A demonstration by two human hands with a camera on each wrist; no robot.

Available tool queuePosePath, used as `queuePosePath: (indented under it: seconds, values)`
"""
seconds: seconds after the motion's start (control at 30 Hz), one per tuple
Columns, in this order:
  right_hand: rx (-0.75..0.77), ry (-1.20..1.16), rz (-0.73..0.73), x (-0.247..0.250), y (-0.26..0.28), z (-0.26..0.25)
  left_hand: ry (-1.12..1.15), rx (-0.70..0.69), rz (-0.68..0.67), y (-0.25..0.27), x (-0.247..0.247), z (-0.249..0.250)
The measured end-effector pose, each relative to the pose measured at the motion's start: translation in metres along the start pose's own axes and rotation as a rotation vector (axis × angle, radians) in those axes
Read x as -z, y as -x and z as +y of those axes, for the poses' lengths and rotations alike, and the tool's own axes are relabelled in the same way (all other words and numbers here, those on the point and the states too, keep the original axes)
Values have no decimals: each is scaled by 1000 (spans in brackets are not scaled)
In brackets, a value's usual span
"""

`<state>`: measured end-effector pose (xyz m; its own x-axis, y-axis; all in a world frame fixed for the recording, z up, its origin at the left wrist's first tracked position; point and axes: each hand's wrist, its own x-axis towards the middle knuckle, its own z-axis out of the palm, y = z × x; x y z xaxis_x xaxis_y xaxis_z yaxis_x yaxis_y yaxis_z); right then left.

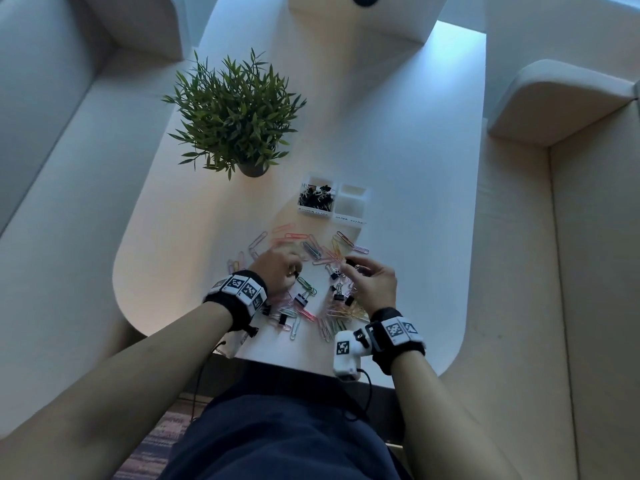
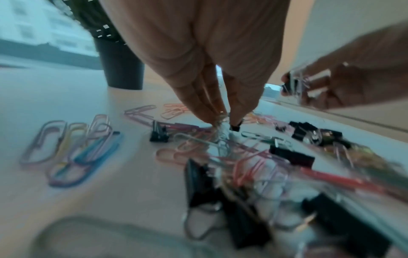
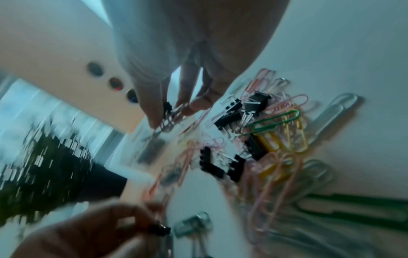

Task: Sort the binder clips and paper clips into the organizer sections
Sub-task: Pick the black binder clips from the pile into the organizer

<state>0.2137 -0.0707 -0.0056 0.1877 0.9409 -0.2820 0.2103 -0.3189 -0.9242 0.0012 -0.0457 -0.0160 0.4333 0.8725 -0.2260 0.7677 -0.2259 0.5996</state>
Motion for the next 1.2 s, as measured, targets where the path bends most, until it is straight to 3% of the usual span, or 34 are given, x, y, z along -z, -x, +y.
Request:
queuePosePath:
  seconds: [0.1, 0.27, 0.43, 0.53, 0.63, 0.7, 0.8, 0.9, 0.97, 1.03, 1.1, 1.2]
  values:
    - [-75, -117, -70, 4, -2, -1, 41, 60, 59, 1, 6, 3]
    - [-39, 107, -104, -8, -6, 2, 36, 63, 197, 1, 3, -2]
    - [-96, -21, -46, -14, -7, 4, 347, 161, 335, 1, 5, 11]
    - [-108, -79, -73, -17, -6, -1, 615, 366, 283, -4, 4, 18]
    - [-158, -110, -89, -19, -8, -2, 741, 438, 191, -8, 2, 26]
    - [-189, -152, -98, -21, -8, -4, 746, 441, 126, -8, 0, 32]
    - [-216, -253, -112, -21, -8, -10, 550, 401, 107, -10, -4, 34]
    - [-289, -376, -21, -13, -12, -13, 532, 390, 121, -10, -2, 31]
    - [-310, -299, 43, -5, -17, -8, 602, 430, 117, -7, 0, 25]
    - [-265, -62, 32, 2, -21, -5, 737, 491, 150, -2, 4, 19]
    - [-161, 196, -70, 5, -20, -8, 842, 548, 192, 3, 10, 12]
    - [-16, 457, -222, 2, -15, -15, 729, 561, 237, 12, 22, -2]
